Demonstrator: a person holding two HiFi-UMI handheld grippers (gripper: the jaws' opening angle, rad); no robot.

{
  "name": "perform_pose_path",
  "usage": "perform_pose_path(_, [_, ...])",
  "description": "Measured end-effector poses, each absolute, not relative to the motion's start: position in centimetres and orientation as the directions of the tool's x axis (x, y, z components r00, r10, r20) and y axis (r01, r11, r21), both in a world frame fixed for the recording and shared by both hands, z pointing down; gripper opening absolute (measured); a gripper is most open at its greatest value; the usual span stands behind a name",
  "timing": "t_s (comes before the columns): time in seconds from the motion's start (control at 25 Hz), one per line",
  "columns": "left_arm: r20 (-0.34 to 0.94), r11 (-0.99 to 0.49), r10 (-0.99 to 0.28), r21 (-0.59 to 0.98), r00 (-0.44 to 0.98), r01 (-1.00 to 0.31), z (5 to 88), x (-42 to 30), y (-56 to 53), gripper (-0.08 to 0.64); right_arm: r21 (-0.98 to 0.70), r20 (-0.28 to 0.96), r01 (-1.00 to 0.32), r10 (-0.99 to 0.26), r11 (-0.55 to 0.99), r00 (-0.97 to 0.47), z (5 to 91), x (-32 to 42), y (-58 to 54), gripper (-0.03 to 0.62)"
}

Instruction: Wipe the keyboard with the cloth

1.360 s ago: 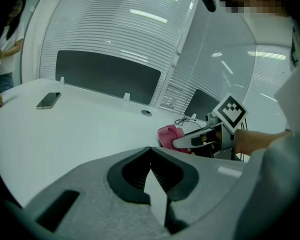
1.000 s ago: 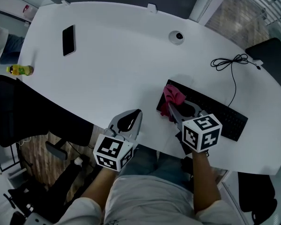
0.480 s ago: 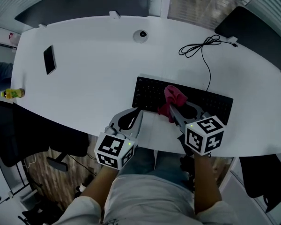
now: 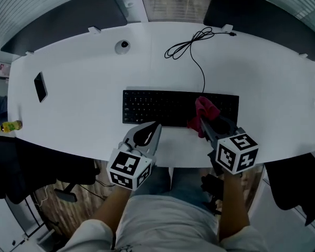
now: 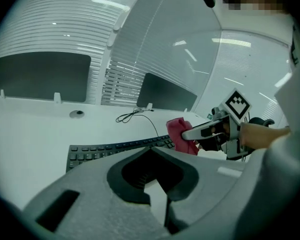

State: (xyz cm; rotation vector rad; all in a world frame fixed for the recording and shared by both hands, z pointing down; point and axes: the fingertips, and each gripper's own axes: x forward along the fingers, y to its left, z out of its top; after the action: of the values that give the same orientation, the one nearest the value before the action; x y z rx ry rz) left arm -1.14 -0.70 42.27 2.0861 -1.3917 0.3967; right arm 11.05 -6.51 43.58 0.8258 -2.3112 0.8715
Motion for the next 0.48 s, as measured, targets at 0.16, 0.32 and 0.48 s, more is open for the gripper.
perform_pose_path(0.16, [0.542, -0.319, -0.715, 0.31, 0.442, -0.896, 42.2, 2.0, -1.7, 0.011, -0.369, 0.67, -0.748, -0.4, 0.552, -0.625, 44.0, 16.2, -7.2, 0.061])
perform_pose_path(0.32, [0.542, -0.344, -0.7, 0.315, 0.466, -0.884, 42.2, 4.7, -2.4, 0.011, -0.345, 0.693, -0.79, -0.429, 0.508, -0.579, 44.3, 21.0, -7.6, 0.061])
perform_pose_path(0.48, [0.544, -0.361, -0.685, 0.324, 0.485, -0.874, 42.5, 7.0, -2.7, 0.011, -0.321, 0.718, -0.822, -0.445, 0.47, -0.535, 44.8, 24.9, -7.7, 0.061])
